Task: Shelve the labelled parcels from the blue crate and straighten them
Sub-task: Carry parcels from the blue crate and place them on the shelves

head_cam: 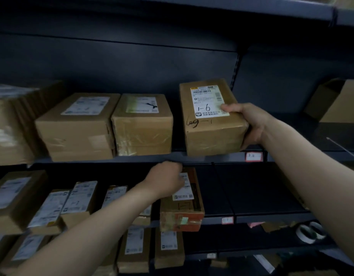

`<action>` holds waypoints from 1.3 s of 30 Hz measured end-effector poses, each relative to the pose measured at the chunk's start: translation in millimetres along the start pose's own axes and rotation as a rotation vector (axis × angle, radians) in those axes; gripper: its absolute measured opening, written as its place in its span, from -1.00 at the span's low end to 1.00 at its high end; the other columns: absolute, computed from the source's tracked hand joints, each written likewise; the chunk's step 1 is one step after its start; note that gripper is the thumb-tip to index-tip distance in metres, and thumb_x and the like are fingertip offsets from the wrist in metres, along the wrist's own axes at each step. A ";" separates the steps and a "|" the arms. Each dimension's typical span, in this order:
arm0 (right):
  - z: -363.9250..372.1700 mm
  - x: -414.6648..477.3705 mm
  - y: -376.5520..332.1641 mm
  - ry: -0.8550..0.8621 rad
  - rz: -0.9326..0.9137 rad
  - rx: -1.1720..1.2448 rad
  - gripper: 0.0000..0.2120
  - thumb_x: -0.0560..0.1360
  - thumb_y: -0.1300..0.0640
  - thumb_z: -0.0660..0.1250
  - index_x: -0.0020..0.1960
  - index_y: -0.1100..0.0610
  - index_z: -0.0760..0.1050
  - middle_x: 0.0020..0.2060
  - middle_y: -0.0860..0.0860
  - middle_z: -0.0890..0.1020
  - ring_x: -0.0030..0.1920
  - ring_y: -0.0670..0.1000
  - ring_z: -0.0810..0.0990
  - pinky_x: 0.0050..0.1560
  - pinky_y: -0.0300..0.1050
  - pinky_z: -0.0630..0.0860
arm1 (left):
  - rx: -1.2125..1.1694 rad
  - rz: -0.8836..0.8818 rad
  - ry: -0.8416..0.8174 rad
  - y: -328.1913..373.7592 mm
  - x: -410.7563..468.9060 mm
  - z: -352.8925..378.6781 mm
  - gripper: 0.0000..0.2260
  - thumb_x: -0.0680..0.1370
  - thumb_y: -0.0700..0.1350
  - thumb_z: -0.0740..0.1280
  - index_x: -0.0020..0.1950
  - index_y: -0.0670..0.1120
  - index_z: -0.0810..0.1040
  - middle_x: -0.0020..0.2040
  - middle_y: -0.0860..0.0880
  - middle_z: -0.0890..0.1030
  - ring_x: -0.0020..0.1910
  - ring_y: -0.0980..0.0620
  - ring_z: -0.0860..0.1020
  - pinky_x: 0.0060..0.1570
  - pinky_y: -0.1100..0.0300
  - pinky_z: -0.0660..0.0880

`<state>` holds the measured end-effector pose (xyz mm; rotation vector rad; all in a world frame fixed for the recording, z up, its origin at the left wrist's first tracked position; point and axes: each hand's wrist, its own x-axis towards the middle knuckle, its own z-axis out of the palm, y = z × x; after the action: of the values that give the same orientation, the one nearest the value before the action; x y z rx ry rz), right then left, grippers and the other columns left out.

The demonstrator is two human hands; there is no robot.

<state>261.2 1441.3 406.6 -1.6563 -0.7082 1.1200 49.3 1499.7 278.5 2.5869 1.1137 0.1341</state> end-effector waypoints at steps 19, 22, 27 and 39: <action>51.1 -5.4 -7.0 0.253 -0.566 -0.714 -0.35 0.45 -0.18 0.39 0.45 -0.02 0.30 0.40 0.13 0.36 0.34 0.19 0.38 0.31 0.12 0.41 | 0.543 -0.017 0.603 -4.5 -45.7 -109.8 -0.50 0.50 0.10 0.33 0.39 -0.01 0.35 0.36 -0.06 0.37 0.31 -0.10 0.36 0.35 -0.05 0.16; 56.5 -13.6 -0.9 0.244 -0.609 -1.148 -0.36 0.44 -0.26 0.33 0.46 -0.13 0.28 0.47 0.07 0.25 0.44 0.20 0.14 0.39 0.17 0.19 | 0.543 -0.059 0.542 -14.2 -38.7 -108.2 -0.45 0.50 0.11 0.33 0.44 0.01 0.27 0.39 -0.07 0.34 0.35 -0.10 0.32 0.39 -0.10 0.10; 53.2 -9.5 8.8 0.269 -0.588 -1.334 -0.24 0.43 -0.24 0.35 0.53 -0.15 0.09 0.53 0.07 0.10 0.47 0.24 0.00 0.43 0.18 0.04 | 0.412 -0.103 0.432 -25.5 -24.2 -113.7 -0.41 0.52 0.07 0.33 0.49 0.14 0.18 0.45 -0.03 0.30 0.41 -0.11 0.24 0.38 -0.12 0.10; 48.0 26.5 14.5 0.374 -0.623 -1.353 -0.32 0.49 -0.15 0.33 0.51 -0.07 0.12 0.45 0.08 0.27 0.43 0.23 0.14 0.39 0.22 0.11 | 0.215 0.049 0.453 -45.8 23.3 -115.2 -0.42 0.52 -0.12 0.36 0.48 0.16 0.26 0.45 -0.02 0.34 0.45 -0.07 0.21 0.43 -0.11 0.03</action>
<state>227.4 1477.7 379.3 -2.3023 -1.7624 -0.2919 9.5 1575.2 371.4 2.8601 1.2694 0.6749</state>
